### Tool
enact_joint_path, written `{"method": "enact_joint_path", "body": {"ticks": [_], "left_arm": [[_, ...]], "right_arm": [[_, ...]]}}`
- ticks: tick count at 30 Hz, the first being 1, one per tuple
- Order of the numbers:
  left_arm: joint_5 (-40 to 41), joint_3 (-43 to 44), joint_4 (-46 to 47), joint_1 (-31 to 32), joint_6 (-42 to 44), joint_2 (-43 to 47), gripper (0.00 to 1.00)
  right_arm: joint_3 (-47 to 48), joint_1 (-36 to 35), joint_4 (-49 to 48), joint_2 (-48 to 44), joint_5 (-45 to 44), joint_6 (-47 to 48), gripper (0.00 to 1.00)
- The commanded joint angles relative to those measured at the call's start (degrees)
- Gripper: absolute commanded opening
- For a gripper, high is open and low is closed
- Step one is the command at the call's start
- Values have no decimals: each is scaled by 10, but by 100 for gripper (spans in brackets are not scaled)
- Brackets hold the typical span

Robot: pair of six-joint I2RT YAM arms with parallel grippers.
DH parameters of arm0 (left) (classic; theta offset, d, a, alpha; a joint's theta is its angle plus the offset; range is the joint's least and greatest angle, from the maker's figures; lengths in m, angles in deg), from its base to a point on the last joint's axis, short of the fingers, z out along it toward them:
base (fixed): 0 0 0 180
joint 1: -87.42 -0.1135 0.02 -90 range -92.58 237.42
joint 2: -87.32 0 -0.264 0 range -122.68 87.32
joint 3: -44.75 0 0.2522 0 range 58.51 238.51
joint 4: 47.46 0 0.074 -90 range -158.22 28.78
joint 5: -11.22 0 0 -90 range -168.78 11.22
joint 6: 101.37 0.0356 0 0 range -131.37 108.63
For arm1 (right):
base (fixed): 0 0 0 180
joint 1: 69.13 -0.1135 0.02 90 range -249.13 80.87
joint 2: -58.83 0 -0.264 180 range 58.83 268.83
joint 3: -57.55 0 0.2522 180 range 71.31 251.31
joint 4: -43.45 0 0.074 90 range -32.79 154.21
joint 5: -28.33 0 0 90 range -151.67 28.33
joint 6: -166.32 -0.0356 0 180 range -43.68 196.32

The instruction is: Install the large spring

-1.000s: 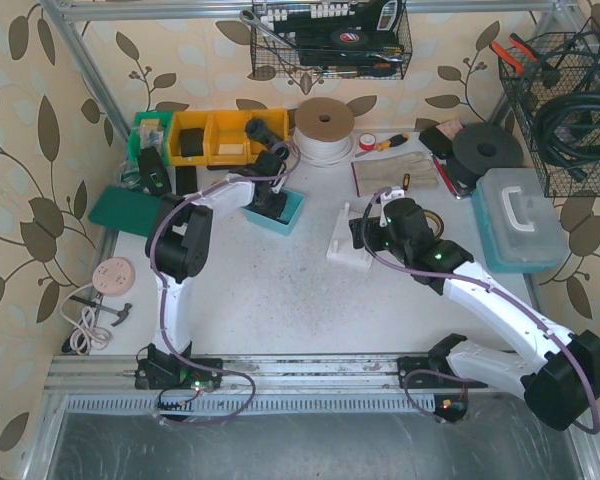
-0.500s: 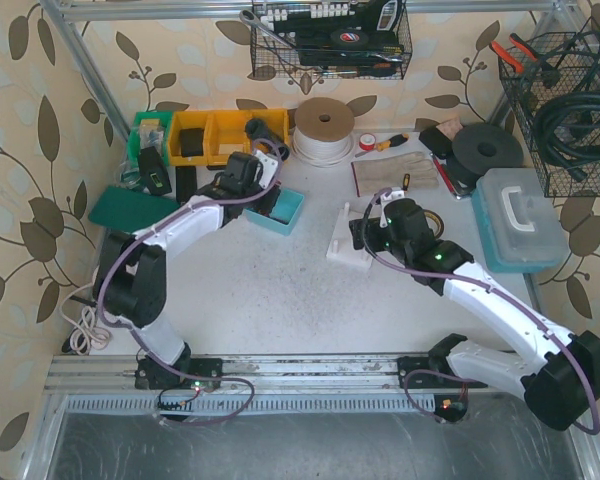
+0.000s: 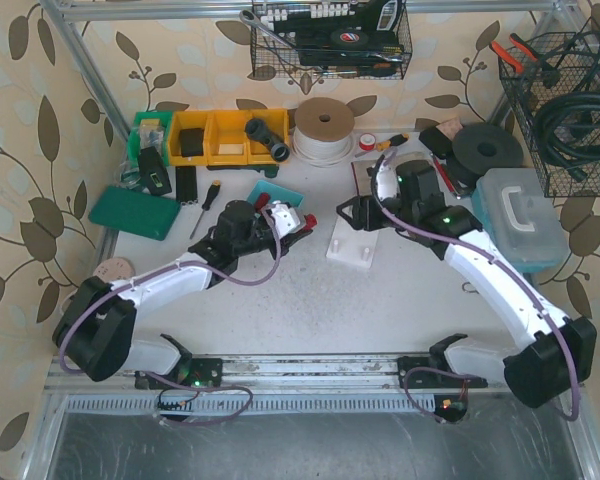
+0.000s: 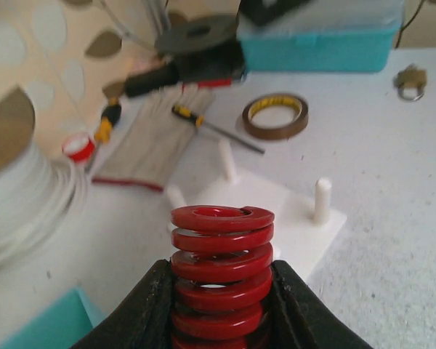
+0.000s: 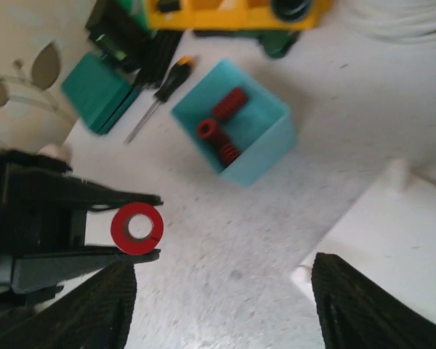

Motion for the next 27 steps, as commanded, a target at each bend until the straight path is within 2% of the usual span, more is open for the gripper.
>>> {"method": "enact_joint_path", "body": {"ticks": [1,12,19,22,27], "left_arm": [[-54,-6,104,23,50,43,0],[-55,2,79,51,87,49,0],[-53,7,77,52,89,47,0],[-54,8,78,52,89,46,0],[-36,12,68,52,87,42,0]], "right_arm": [[15,-7,17,36,143,2,66],[27,-63,-33,79,181,5,65],[31,-79,-23,110,173,19,57],[32,-80,-25,115,174,24,44],[27,-80,-31,103,159,32,8]]}}
